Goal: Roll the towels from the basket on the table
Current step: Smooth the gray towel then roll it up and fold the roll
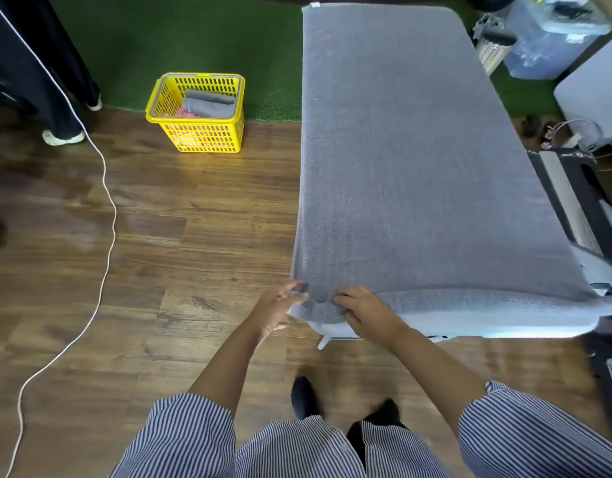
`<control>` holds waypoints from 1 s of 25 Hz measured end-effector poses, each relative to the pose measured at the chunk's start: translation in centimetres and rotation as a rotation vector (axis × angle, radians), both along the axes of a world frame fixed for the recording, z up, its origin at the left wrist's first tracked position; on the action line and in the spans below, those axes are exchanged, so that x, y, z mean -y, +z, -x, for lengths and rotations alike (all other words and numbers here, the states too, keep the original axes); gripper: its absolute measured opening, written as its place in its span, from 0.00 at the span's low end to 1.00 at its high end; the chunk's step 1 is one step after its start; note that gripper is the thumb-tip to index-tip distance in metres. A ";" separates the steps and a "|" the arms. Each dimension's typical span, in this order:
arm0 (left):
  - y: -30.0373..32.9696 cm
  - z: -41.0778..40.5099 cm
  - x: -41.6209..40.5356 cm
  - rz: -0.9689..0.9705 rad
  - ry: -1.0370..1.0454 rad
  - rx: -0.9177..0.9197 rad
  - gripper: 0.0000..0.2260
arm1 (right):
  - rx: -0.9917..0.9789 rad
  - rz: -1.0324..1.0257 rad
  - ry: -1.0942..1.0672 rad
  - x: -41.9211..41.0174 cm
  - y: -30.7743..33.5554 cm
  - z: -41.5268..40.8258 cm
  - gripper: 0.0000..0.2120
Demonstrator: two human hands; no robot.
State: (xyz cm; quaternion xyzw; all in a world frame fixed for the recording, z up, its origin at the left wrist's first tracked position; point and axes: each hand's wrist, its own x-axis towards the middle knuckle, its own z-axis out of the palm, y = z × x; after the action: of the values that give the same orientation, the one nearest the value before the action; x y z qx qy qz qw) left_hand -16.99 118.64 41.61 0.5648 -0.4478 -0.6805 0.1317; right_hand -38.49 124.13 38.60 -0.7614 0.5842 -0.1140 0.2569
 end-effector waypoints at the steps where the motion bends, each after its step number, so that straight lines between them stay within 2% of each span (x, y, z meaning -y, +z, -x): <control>1: -0.3 -0.1 -0.1 0.039 -0.126 0.039 0.16 | 0.005 -0.012 0.005 0.0 0.0 0.1 0.15; 4: -1.3 -0.6 -0.1 0.131 -0.280 0.145 0.17 | 0.007 -0.016 0.011 0.1 0.1 0.1 0.15; 7: -1.7 -1.0 -0.4 0.118 -0.224 0.074 0.07 | 0.004 -0.019 0.006 0.1 0.3 0.1 0.15; 8: -1.9 -1.0 -0.3 0.139 -0.216 0.095 0.06 | 0.003 -0.024 0.005 0.0 0.3 0.1 0.15; 11: -2.2 -0.4 -0.2 0.154 -0.190 0.208 0.11 | 0.003 -0.049 0.011 0.1 0.3 0.0 0.18; 14: -2.7 0.2 -0.4 0.228 -0.128 0.199 0.06 | 0.012 -0.059 0.014 0.2 0.4 -0.1 0.19; 17: -3.5 -0.2 -0.6 0.379 -0.076 0.176 0.04 | 0.026 -0.065 0.002 0.2 0.5 0.0 0.18; 19: -4.2 -0.8 -1.1 0.512 -0.130 0.266 0.10 | 0.034 -0.067 -0.005 0.2 0.4 0.0 0.17; 22: -4.2 -1.0 -2.2 0.725 -0.197 0.223 0.18 | 0.059 -0.062 -0.012 0.2 0.3 0.1 0.16; 25: -4.1 -1.0 -2.8 1.064 -0.321 0.250 0.15 | 0.073 -0.073 -0.016 0.2 0.2 0.1 0.16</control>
State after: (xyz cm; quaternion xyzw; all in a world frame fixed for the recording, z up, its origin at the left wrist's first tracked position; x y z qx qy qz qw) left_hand -15.95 121.42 37.49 0.4218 -0.8213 -0.3007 0.2391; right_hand -38.59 123.90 38.82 -0.7421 0.5845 -0.1223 0.3046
